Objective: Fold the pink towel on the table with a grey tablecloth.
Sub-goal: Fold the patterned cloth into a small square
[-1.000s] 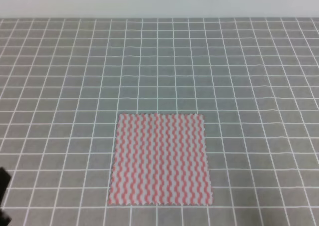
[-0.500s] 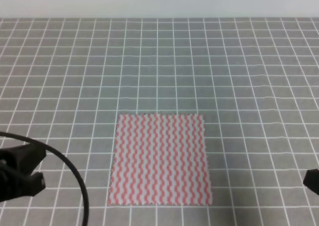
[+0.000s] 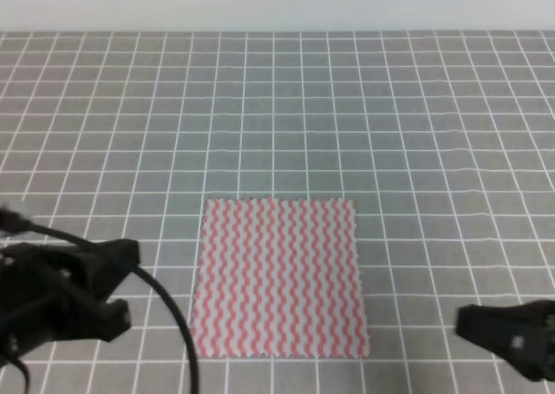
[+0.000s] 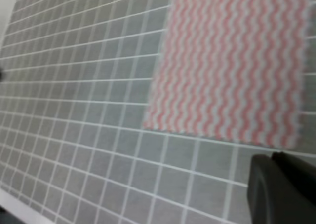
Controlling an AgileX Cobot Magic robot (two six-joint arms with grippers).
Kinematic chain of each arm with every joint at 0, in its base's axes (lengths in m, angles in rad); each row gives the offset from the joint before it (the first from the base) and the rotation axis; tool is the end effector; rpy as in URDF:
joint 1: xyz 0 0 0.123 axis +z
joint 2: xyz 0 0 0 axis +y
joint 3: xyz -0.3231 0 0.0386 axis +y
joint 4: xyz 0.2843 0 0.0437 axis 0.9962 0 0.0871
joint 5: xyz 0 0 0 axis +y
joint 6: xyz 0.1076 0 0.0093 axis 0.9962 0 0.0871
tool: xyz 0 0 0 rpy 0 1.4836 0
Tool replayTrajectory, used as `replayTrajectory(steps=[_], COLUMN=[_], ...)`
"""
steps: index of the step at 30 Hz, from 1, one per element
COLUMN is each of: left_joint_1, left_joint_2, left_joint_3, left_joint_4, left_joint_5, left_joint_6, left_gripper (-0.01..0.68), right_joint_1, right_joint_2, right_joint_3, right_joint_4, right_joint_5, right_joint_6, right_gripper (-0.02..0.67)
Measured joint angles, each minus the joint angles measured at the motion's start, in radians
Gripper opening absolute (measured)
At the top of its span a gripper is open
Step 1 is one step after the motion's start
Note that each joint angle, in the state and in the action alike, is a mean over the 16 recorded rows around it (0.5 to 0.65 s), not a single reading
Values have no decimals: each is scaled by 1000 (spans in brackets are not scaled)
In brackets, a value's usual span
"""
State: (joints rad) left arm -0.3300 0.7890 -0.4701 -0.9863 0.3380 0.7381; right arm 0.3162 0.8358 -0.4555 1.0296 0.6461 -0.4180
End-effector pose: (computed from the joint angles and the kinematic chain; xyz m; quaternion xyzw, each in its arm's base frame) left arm 0.1587 -0.0860 0.2892 0.1209 0.8263 -0.2591 0.4853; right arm 0.1394 0.1043 0.2666 -0.0341 0.8733 0.3896 0.2905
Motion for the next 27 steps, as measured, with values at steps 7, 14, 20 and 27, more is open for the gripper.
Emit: replayTrajectory(steps=[7,14,20,27], left_joint_1=[-72,-105,-111,-111], left_joint_2=[44,59,60,60], left_joint_3=[0,0,0,0], left_joint_4=[-41,-56,-57,-56], left_joint_5=[-54,-55,-34,-24], left_joint_6=[38,55,63,78], left_gripper=[-1,-1,0,0], right_joint_1=[250,398,437,430], right_joint_2=[145,315,425,513], right_joint_3=[-63,-142,-182,-192], right_joint_4=[-34,-65,-78,-91], right_joint_5=[-154,-262,-311,-342], right_joint_6=[67,98,100,101], right_gripper=[-15,-15,-13,17])
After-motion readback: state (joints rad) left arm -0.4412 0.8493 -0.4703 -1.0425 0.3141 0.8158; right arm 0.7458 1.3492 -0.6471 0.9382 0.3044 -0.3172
